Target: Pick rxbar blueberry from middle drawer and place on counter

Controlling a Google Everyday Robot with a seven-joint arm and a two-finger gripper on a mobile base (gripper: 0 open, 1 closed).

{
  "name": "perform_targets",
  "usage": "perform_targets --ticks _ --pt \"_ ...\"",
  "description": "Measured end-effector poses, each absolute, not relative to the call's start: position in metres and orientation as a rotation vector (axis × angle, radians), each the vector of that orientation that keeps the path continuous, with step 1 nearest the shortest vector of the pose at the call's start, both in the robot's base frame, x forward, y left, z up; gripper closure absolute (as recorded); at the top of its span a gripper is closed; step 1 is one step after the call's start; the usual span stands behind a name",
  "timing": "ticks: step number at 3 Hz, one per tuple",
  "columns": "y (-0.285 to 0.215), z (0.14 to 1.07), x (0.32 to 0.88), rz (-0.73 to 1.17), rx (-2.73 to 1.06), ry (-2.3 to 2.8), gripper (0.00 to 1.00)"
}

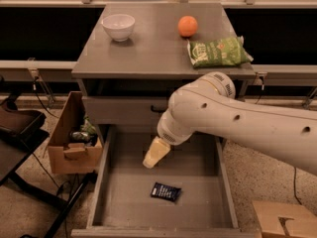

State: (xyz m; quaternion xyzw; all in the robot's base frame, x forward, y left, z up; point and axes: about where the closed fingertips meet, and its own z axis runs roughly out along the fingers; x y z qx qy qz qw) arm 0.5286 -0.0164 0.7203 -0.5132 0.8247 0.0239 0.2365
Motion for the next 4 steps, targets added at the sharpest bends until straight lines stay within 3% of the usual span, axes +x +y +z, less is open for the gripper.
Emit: perform_targets --ticks 2,4 --pt "0.014 0.599 0.522 0.002 -1.592 2.295 0.0" --pt "-0.001 0.443 0.542 -0.104 -1.832 2.351 0.0"
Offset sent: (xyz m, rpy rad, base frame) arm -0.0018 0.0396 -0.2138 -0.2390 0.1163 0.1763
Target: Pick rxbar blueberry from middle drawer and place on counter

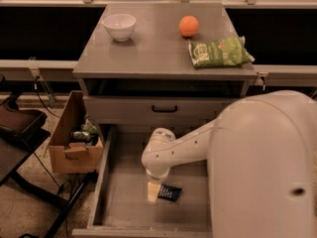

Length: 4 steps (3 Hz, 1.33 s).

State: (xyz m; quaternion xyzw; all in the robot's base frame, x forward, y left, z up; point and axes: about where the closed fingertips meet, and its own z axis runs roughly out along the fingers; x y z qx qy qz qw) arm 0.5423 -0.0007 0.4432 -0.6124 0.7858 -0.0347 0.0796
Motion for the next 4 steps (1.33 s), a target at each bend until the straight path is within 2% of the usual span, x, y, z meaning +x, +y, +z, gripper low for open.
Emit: perform_targets --ticks 2,3,4 --pt "-0.034 0.364 0.532 -0.059 -1.886 2.481 0.0" --pt "-0.044 0.337 0.517 0.043 -1.787 2.587 0.18" --pt "-0.045 0.339 0.515 0.062 -1.766 2.604 0.47"
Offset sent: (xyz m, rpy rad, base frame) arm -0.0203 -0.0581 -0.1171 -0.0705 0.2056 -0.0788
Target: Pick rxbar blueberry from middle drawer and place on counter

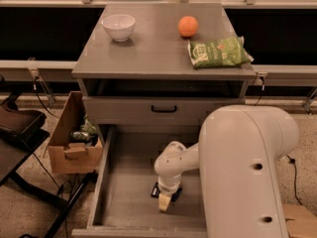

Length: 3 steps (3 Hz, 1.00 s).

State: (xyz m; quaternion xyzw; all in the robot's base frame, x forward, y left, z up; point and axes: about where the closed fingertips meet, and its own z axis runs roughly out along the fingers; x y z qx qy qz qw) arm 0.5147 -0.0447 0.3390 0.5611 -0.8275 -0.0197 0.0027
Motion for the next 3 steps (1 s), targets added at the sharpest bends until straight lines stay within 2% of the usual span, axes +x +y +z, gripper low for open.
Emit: perform_targets --ticks 2,3 --pt "-0.0447 0.3536 0.5147 -0.062 1.76 -2.595 0.94" --pt "-0.0446 0.3557 0.5147 -0.062 1.76 -2.595 1.0"
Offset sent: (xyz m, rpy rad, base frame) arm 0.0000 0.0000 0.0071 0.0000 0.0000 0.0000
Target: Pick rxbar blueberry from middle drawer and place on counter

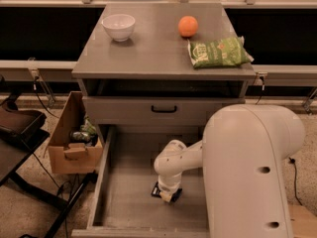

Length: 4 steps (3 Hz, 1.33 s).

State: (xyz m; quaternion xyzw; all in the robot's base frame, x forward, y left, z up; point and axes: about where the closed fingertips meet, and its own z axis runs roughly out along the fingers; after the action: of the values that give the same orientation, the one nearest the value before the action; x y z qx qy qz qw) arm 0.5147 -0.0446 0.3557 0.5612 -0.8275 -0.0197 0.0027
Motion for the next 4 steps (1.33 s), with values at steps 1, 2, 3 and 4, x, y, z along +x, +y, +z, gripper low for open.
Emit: perform_targets --ticks 1,2,3,4 --pt "-0.031 0.385 0.511 0.024 1.803 -2.569 1.0" --pt "-0.002 0.468 0.487 0.113 1.908 -2.485 1.0" --pt "0.023 0.551 0.487 0.156 1.993 -2.484 1.0" --pt "0.02 0.642 0.502 0.156 1.978 -2.604 1.0"
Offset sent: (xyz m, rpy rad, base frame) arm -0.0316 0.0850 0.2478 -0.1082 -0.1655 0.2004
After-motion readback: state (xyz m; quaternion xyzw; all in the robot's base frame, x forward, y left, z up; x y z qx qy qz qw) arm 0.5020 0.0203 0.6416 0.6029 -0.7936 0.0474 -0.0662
